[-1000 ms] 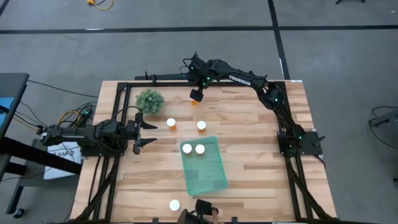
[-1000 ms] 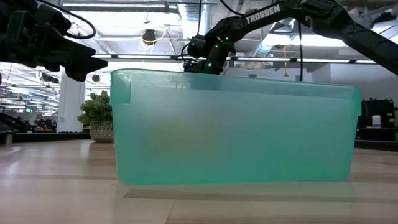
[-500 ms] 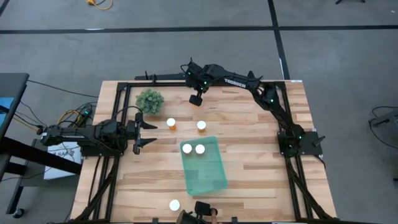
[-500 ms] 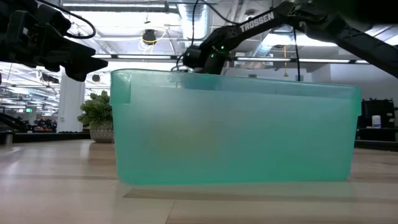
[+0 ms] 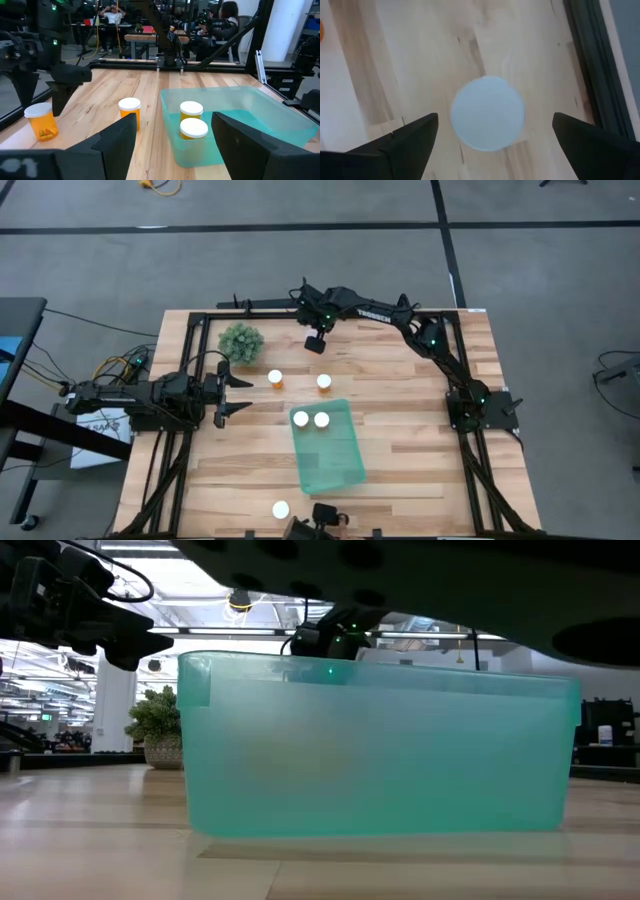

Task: Pick and place pill bottles into a basket
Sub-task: Put the orange pill bottle into the green bin

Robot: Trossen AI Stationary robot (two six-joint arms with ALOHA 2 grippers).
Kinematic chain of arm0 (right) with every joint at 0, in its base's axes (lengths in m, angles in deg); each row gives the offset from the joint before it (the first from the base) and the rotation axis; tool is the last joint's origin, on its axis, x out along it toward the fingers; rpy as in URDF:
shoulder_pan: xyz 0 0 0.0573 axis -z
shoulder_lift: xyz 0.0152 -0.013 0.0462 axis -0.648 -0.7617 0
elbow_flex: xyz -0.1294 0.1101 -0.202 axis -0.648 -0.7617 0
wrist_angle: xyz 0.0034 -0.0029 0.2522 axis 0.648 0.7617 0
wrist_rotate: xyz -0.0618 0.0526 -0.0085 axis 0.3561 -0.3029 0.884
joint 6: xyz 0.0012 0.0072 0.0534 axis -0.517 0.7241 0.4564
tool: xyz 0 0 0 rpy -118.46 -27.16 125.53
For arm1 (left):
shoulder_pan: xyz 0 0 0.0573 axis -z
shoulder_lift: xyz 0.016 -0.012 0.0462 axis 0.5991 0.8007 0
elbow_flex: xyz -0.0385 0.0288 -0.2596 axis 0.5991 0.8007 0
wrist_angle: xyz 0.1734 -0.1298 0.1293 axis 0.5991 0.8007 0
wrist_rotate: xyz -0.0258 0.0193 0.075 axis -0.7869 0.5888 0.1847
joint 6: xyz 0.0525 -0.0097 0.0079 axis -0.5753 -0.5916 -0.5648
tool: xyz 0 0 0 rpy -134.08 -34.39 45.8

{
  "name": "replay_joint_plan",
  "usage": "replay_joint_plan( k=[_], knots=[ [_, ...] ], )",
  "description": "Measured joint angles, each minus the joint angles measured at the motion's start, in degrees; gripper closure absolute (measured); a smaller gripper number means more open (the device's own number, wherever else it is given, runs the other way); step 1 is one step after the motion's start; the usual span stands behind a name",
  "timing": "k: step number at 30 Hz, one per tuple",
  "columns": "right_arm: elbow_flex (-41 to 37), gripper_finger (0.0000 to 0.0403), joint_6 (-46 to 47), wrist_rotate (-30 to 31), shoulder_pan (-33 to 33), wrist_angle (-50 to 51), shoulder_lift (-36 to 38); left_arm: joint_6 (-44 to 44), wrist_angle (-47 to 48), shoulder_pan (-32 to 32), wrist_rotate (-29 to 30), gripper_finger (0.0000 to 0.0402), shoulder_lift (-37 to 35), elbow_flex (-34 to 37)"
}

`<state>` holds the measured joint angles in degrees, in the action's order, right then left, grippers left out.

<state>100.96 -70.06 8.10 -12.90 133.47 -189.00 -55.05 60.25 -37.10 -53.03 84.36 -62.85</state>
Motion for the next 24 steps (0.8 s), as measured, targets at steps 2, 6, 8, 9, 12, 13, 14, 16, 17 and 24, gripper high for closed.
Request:
replay_joint_plan(
  k=[2,6,8,9,12,13,14,16,17,24],
  knots=[
    [0.00,0.0029,-0.02,-0.16,0.00,0.05,0.00,0.00,0.02,-0.02,0.02,0.0154,0.02,0.00],
    [0.00,0.0048,-0.48,-1.55,0.00,-0.39,0.00,0.00,0.02,-0.01,0.02,0.0154,0.00,0.00],
    [0.00,0.0058,-0.48,-1.96,-0.09,-1.00,0.00,0.00,0.00,0.00,0.02,0.0154,0.00,-0.02],
    [0.00,0.0063,-0.48,-2.15,-0.13,-1.32,0.00,-0.02,0.02,-0.02,0.02,0.0154,0.00,0.00],
    [0.00,0.0075,-0.46,-3.82,-0.11,-2.03,0.00,-0.02,0.02,-0.01,0.00,0.0154,0.00,-0.01],
    [0.00,0.0079,-0.45,-4.19,-0.11,-2.13,0.00,-0.02,0.01,-0.02,0.00,0.0154,0.01,-0.01],
    [0.00,0.0083,-0.45,-4.42,-0.11,-2.25,0.00,-0.02,0.02,0.00,0.00,0.0154,0.01,-0.02],
    [0.00,0.0090,-0.44,-4.53,-0.13,-2.26,0.00,0.00,0.02,-0.02,0.00,0.0154,0.00,-0.02],
    [0.00,0.0094,-0.44,-4.53,-0.13,-2.24,0.00,0.00,0.02,-0.02,0.00,0.0154,0.00,-0.02],
    [0.00,0.0114,0.00,-4.55,-0.11,-2.19,0.00,0.00,0.00,-0.01,0.00,0.0154,0.00,-0.01]
  ],
)
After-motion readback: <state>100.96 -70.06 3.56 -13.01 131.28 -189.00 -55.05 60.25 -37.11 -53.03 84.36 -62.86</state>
